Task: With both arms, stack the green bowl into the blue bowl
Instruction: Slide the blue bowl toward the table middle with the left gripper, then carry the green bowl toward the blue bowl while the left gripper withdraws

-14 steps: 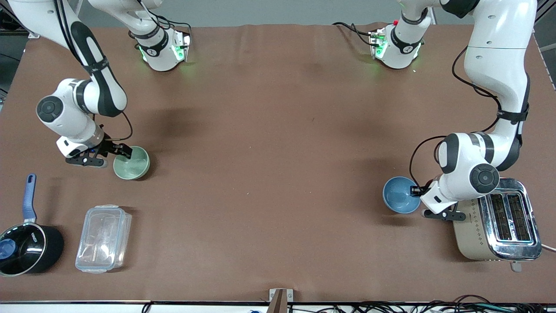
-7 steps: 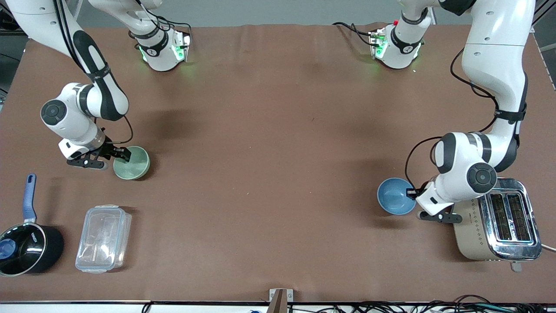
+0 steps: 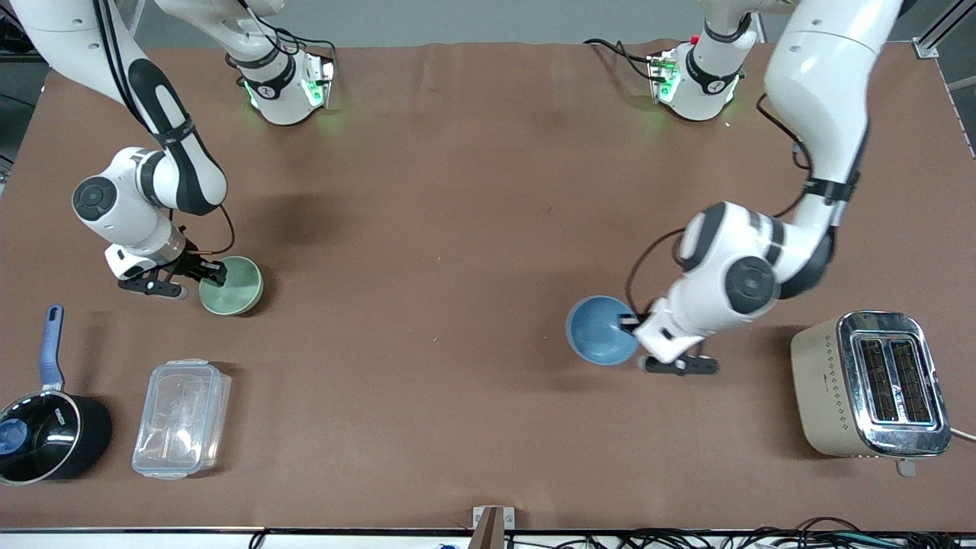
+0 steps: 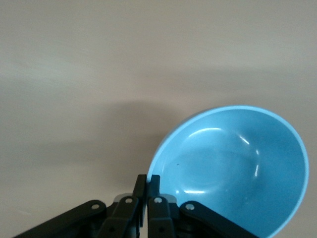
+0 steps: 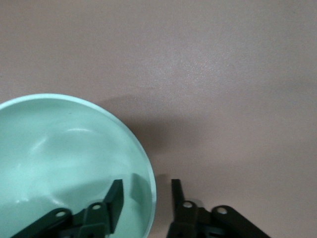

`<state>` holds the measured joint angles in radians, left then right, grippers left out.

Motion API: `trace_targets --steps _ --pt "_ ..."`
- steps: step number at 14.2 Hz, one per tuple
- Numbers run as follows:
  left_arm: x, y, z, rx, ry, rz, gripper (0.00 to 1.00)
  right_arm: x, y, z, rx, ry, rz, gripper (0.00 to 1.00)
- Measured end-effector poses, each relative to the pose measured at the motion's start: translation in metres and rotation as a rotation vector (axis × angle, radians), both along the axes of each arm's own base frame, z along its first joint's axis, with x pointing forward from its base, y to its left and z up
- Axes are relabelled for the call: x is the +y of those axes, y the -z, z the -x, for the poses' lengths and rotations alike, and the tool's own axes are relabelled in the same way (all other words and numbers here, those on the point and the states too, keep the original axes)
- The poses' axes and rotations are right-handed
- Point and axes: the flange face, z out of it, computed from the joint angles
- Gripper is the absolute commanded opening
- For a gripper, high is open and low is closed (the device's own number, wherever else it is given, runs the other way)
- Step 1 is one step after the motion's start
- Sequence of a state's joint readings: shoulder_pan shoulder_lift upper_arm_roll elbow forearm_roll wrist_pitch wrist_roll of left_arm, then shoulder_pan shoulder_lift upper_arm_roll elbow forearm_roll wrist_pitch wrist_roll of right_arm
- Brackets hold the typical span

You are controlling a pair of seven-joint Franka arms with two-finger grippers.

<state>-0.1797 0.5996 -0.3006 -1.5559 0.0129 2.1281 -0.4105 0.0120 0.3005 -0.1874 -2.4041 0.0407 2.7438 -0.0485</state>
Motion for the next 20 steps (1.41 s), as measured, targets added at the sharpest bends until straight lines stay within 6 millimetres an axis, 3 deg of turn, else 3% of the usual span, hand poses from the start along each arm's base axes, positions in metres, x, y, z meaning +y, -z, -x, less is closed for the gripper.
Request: trace_targets --steps 1,2,4,6,8,9,11,12,13,15,17,20 --pt "-0.037 0.002 0.018 0.012 -0.005 -0.004 0.0 0.0 0.002 0.0 0.001 0.0 0.0 0.06" --pt "-0.072 0.007 0.038 0.026 -0.008 -0.01 0.0 0.0 0.002 0.0 0.001 0.0 0.0 0.0" --pt "-0.129 0.025 0.074 0.047 0.008 -0.018 0.0 0.0 0.0 -0.002 -0.004 0.005 -0.001 0.0" --pt "-0.162 0.048 0.097 0.051 0.016 -0.012 0.0 0.001 -0.011 -0.006 0.022 0.012 -0.017 0.0" --pt "-0.176 0.072 0.108 0.065 0.014 -0.015 0.01 0.002 -0.031 -0.016 0.094 0.013 -0.041 0.0" --pt "-0.177 0.079 0.109 0.068 0.011 -0.014 0.1 0.002 -0.051 -0.026 0.132 0.011 -0.056 0.0" --pt "-0.174 0.088 0.106 0.071 0.004 -0.016 0.4 0.003 -0.109 -0.05 0.198 0.004 -0.083 0.0" --pt "-0.173 0.087 0.104 0.069 0.001 -0.014 0.82 0.005 -0.141 -0.062 0.217 0.0 -0.097 0.0" --pt "-0.173 0.083 0.1 0.061 -0.003 -0.009 1.0 0.012 -0.172 -0.072 0.227 -0.001 -0.123 0.0" --pt "-0.172 0.061 0.084 0.008 -0.004 0.006 1.0 0.038 -0.208 -0.084 0.236 -0.015 -0.174 0.0" --pt "-0.156 0.016 0.057 -0.051 -0.026 0.001 1.0 0.083 -0.217 -0.09 0.239 -0.011 -0.197 0.0" --pt "-0.088 -0.066 0.008 -0.133 -0.064 -0.016 1.0 0.17 -0.222 -0.094 0.238 0.034 -0.193 0.0"
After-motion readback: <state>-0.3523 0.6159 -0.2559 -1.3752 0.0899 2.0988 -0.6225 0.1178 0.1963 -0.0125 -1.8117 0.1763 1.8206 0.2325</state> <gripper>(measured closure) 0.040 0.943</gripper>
